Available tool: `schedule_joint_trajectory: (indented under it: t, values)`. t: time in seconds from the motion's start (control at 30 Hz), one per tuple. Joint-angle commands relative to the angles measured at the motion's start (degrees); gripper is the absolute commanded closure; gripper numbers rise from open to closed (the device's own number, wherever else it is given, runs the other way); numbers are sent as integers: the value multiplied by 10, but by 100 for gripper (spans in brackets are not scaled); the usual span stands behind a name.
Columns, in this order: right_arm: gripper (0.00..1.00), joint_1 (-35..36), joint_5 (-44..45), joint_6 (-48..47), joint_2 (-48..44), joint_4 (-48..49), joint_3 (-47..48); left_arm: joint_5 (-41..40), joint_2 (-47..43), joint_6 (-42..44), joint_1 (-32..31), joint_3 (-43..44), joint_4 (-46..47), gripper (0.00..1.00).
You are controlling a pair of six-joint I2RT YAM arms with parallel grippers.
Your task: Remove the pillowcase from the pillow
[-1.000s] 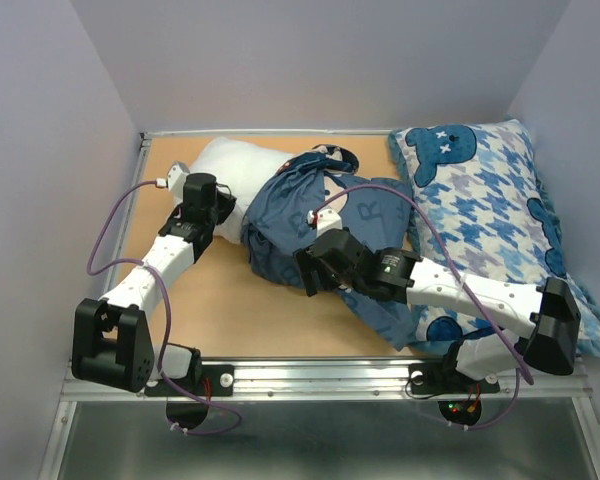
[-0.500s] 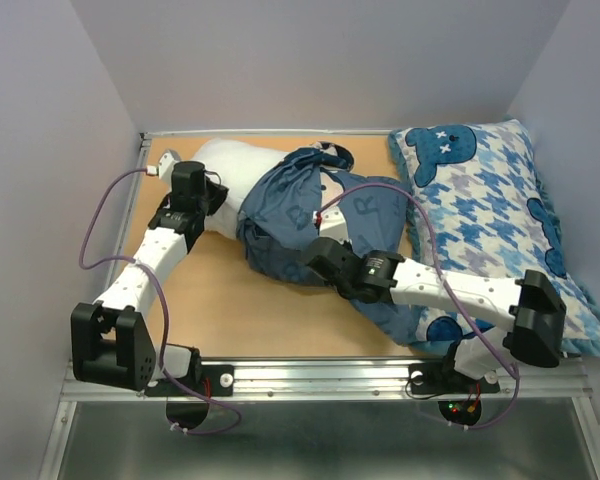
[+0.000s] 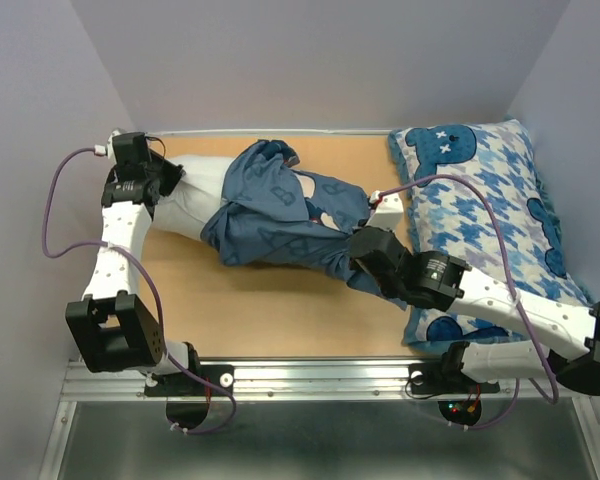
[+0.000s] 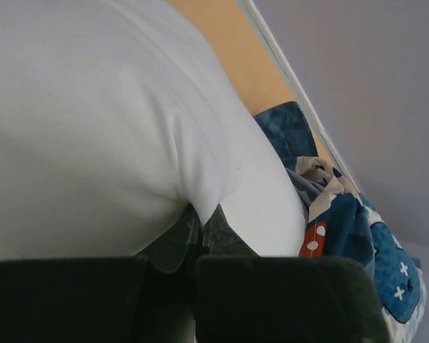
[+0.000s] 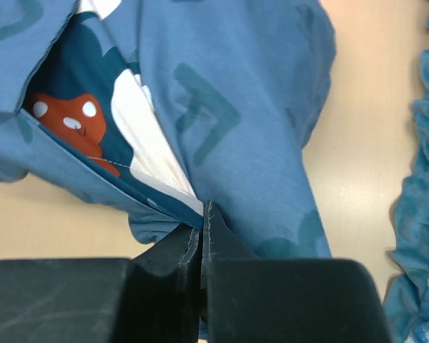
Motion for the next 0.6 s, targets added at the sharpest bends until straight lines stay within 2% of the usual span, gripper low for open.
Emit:
schedule_joint_trajectory:
  t: [0.0,0.13,0.23,0.37,0.57]
  values:
    - [99,-58,77,7,-61,-148,-29,-78,17,29,55,67,81,100]
    - [99,-68,57,2,-107,-159,5,-85,28,53,56,93,64,100]
    - [99,-67,41,-32,-100,-159,53,-83,22,81,56,104,64,100]
    - [99,-67,86,-65,-91,-183,169,-138,25,115,57,133,31,100]
    - [100,-68,86,-101,-100,-227,311,-146,51,128,63,197,5,100]
